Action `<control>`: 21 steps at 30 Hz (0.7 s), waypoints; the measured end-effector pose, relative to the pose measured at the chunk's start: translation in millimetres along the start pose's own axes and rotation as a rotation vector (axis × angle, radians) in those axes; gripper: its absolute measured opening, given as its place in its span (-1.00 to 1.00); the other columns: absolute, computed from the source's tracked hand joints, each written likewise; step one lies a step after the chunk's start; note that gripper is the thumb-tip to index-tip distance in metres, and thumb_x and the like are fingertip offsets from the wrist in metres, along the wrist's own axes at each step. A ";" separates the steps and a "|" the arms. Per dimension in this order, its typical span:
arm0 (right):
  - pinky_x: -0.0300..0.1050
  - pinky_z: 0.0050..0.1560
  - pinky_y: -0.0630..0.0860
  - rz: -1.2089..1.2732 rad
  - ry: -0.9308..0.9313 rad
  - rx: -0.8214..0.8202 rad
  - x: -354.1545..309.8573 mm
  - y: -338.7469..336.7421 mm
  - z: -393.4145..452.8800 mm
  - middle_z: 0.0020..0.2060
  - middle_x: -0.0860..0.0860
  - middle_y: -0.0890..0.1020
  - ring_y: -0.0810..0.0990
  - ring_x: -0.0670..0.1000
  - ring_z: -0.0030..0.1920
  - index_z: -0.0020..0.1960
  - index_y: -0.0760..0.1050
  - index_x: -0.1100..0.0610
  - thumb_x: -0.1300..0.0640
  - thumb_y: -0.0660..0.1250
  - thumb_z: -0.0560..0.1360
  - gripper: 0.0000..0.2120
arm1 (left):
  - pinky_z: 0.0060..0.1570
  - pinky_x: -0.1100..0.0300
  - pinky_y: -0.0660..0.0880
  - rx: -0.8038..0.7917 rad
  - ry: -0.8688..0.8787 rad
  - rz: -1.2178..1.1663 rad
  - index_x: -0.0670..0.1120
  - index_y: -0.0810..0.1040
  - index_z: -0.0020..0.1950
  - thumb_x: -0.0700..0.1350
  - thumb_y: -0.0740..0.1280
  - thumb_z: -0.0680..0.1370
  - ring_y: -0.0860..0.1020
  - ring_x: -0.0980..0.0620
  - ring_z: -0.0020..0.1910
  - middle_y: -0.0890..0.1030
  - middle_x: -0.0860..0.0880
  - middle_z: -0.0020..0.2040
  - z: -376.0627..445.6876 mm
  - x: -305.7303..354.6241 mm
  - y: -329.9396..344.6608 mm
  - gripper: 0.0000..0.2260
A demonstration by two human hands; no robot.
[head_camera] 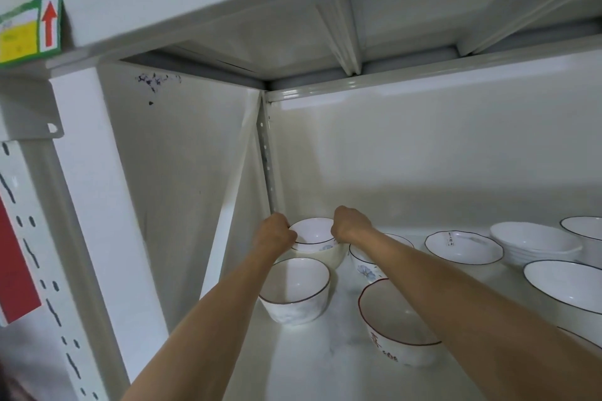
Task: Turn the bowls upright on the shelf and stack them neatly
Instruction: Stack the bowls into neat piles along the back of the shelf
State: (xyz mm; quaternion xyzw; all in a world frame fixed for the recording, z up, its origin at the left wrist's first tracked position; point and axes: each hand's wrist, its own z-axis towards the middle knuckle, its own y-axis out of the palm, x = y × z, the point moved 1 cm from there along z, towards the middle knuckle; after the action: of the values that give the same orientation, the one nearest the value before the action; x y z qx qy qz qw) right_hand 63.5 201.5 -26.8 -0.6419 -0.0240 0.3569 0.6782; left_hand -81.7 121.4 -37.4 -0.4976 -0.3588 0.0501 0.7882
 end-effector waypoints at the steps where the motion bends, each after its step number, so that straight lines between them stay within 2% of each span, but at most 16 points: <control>1: -0.14 0.05 0.44 -0.003 -0.001 0.005 -0.2 -0.2 -0.6 0.20 0.18 0.55 0.54 0.18 0.20 0.21 0.45 0.26 0.29 0.18 0.52 -0.73 | -0.12 0.14 0.51 -0.006 0.000 0.001 -0.19 0.61 -0.06 -0.22 0.29 0.39 0.61 -0.14 -0.05 0.66 -0.15 -0.09 -0.3 -0.8 -0.4 -0.82; 4: -0.17 -0.04 0.39 -0.017 -0.005 0.018 0.5 0.6 0.0 0.19 0.16 0.56 0.55 0.17 0.18 0.19 0.46 0.24 0.28 0.18 0.52 -0.74 | -0.16 0.16 0.47 -0.015 0.014 0.006 -0.19 0.62 -0.06 -0.18 0.29 0.42 0.61 -0.15 -0.04 0.65 -0.14 -0.12 0.2 -2.6 -0.7 -0.83; 8: -0.13 -0.04 0.39 -0.064 -0.034 0.125 -0.7 -7.7 -3.1 0.17 0.17 0.52 0.54 0.18 0.16 0.17 0.48 0.21 0.14 0.19 0.56 -0.75 | -0.02 0.09 0.49 -0.010 -0.004 -0.004 -0.21 0.53 0.02 0.03 0.21 0.57 0.59 -0.17 -0.01 0.63 -0.16 -0.05 -4.6 -10.5 -7.7 -0.69; 9: -0.12 -0.06 0.39 -0.070 -0.053 0.157 -2.2 -12.0 -5.0 0.14 0.17 0.54 0.55 0.19 0.14 0.14 0.49 0.21 0.13 0.19 0.56 -0.76 | -0.01 0.08 0.51 -0.011 -0.015 0.006 -0.21 0.51 0.01 0.06 0.19 0.58 0.58 -0.16 -0.07 0.63 -0.16 -0.07 -7.6 -14.5 -11.5 -0.67; 11: -0.14 -0.12 0.39 -0.051 -0.098 0.167 -5.7 -19.9 -9.8 0.06 0.17 0.59 0.58 0.19 0.07 -0.01 0.49 0.18 0.11 0.20 0.54 -0.84 | -0.07 0.08 0.56 -0.058 -0.030 0.059 -0.18 0.45 -0.10 0.09 0.17 0.58 0.55 -0.11 -0.26 0.58 -0.10 -0.26 -17.0 -22.1 -20.2 -0.67; 14: -0.14 -0.12 0.49 -0.048 -0.144 0.008 -10.8 -22.1 -26.4 -0.16 0.11 0.64 0.62 0.13 -0.09 -0.20 0.44 0.13 0.05 0.23 0.48 -0.83 | -0.30 0.19 0.52 -0.214 -0.035 0.185 -0.15 0.37 -0.22 0.15 0.16 0.59 0.51 -0.05 -0.39 0.50 -0.06 -0.37 -39.6 -32.0 -31.4 -0.61; 15: -0.13 -0.12 0.55 -0.063 -0.162 -0.067 -12.0 -20.6 -32.4 -0.30 0.08 0.64 0.62 0.11 -0.21 -0.28 0.46 0.14 0.06 0.24 0.46 -0.80 | -0.38 0.23 0.48 -0.268 -0.027 0.212 -0.15 0.38 -0.26 0.17 0.15 0.59 0.50 -0.04 -0.43 0.50 -0.07 -0.39 -47.0 -34.2 -34.0 -0.58; 17: -0.16 -0.27 0.57 -0.082 -0.161 -0.236 -15.1 -18.4 -47.4 -0.52 0.04 0.59 0.57 0.06 -0.46 -0.38 0.47 0.18 0.09 0.23 0.47 -0.71 | -0.49 0.28 0.43 -0.368 -0.025 0.216 -0.15 0.40 -0.31 0.17 0.15 0.59 0.48 0.00 -0.54 0.51 -0.08 -0.45 -63.2 -36.2 -38.2 -0.55; 19: -0.17 -0.36 0.56 -0.050 -0.114 -0.386 -20.2 -16.1 -58.8 -0.46 0.12 0.61 0.55 0.05 -0.52 -0.30 0.45 0.24 0.05 0.24 0.53 -0.67 | -0.51 0.30 0.47 -0.467 -0.080 0.092 -0.19 0.47 -0.25 0.13 0.18 0.60 0.52 0.03 -0.57 0.56 -0.09 -0.44 -75.6 -37.7 -40.9 -0.58; 21: -0.08 -0.31 0.63 0.016 -0.069 -0.507 -24.0 -12.8 -64.5 -0.29 0.23 0.64 0.60 0.10 -0.47 -0.18 0.39 0.31 0.03 0.27 0.57 -0.66 | -0.40 0.25 0.58 -0.558 -0.142 -0.075 -0.27 0.55 -0.08 0.05 0.26 0.58 0.62 -0.01 -0.44 0.62 -0.16 -0.33 -83.4 -39.5 -42.3 -0.64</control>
State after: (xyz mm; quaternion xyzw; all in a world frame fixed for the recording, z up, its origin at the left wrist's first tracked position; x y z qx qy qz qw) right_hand 83.1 135.1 -16.5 -0.7790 -0.1307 0.3664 0.4917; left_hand -71.3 20.7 -43.7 -0.6767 -0.4312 -0.0452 0.5951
